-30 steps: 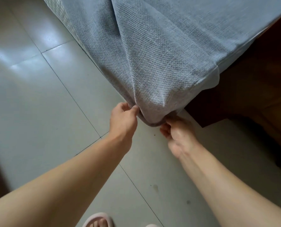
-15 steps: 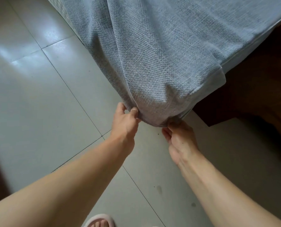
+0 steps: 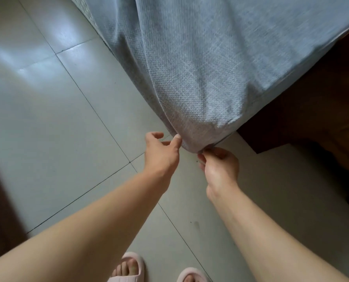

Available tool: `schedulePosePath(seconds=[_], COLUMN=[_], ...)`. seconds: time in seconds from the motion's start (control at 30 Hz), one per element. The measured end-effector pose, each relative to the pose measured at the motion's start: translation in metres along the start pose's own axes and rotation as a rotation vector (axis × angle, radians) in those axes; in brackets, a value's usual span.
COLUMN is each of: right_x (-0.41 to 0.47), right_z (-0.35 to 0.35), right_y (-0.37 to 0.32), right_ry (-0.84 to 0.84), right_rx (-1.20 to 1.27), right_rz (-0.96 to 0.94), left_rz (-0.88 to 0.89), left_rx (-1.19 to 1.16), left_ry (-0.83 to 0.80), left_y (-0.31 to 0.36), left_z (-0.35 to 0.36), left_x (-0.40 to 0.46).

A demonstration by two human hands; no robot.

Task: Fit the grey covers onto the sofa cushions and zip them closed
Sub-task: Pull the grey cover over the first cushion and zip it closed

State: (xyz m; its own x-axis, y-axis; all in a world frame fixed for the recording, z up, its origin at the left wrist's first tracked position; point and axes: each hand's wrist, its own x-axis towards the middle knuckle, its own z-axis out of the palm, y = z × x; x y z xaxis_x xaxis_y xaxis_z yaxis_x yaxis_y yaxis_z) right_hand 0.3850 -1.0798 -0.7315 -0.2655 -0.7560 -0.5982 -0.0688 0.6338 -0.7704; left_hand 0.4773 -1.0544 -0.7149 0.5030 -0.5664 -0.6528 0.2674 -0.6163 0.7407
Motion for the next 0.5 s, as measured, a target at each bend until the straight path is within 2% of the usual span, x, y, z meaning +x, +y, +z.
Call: schedulePosePath(seconds=[0.1,0.2,0.33,0.43,0.5], right_x=[-0.029,-0.063,-0.083,-0.085,-0.086], right_z=[-0.007,-0.009,0.0,0.01,0.015], right_y=[-0.023,-0.06,-0.101,-0.124,-0.139], right_ry=[0.078,0.128,0.188,0.04,-0.128], right_rx=[-0.166,-0.313,-0.714,-1.067,-1.195], right_rz=[-0.196,-0.457,-0.698,-0.74,-0.638], left_rz=[0.091,0.307,0.493,0.463,0.442], left_rx=[0.099,0.287,0.617,0.922,1.081], left_ry=[0.015,0.011,-0.024,-0.15,-0.23], left_y=[0.028,0.063,0.115,0.141,0.151], left_z=[-0.009,-0.018,-0.031,-0.039,-0.046], left_x=[-0.019,-0.034,-0.043,-0.034,-0.032])
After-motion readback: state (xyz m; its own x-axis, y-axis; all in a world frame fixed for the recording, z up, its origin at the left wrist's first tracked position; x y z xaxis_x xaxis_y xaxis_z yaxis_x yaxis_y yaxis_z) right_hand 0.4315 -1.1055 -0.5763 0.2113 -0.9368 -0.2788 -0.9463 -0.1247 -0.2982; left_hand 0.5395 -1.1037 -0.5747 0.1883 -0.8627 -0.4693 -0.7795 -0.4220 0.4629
